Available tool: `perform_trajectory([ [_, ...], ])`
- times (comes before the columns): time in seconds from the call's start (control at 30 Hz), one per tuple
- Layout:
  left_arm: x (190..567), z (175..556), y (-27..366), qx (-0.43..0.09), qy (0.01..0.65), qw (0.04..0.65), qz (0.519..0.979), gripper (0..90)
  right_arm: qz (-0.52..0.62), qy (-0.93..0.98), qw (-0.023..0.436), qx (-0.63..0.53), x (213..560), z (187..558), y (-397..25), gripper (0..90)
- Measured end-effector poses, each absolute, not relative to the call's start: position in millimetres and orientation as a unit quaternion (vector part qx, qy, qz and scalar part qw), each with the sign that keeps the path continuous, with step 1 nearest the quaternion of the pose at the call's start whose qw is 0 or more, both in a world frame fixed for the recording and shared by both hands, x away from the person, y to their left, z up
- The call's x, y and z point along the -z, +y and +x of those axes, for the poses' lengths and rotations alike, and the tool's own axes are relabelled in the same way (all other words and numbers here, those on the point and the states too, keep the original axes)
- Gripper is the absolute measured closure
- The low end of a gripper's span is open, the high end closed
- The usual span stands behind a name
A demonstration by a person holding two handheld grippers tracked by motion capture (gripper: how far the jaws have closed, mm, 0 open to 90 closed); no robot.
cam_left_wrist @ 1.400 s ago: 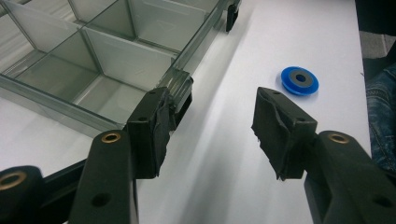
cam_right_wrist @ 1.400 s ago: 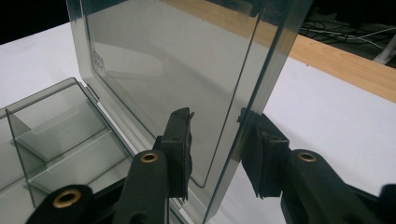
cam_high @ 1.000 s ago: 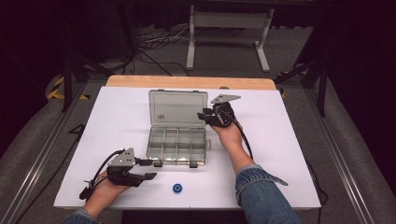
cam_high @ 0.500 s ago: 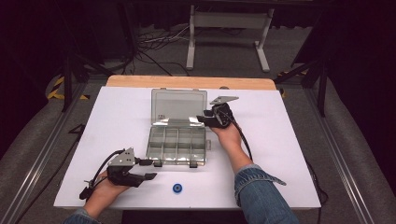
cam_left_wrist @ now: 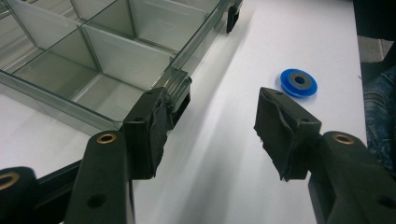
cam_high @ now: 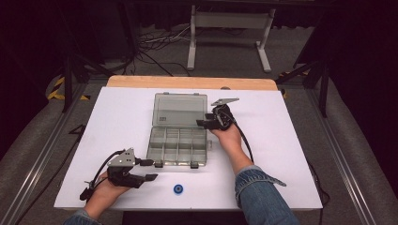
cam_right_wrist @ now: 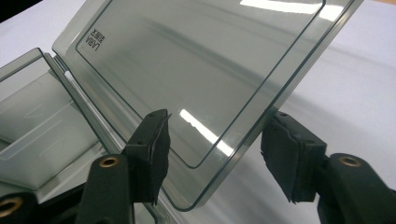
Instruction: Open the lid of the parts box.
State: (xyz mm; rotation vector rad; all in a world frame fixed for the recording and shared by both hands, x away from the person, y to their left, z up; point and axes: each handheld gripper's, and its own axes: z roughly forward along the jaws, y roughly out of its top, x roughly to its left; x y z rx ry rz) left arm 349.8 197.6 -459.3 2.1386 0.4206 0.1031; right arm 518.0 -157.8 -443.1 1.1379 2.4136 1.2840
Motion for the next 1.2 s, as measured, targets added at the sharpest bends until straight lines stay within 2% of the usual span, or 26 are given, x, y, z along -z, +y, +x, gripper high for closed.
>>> perform_trajectory([
  [0.3,459,350,198,-0.038,0.171,0.467,0.867,43.3,0.39,0.811,0.078,-0.429,447,519,-158,39.3],
  [0.63,454,346,200,-0.037,0.166,0.479,0.861,42.4,0.392,0.811,0.087,-0.425,442,515,-161,34.3],
  [0.87,447,342,205,-0.044,0.16,0.487,0.857,39.6,0.347,0.822,0.131,-0.433,413,489,-160,29.0],
  [1.2,442,341,223,-0.05,0.182,0.507,0.841,34.8,0.298,0.823,0.166,-0.454,384,445,-168,25.4],
])
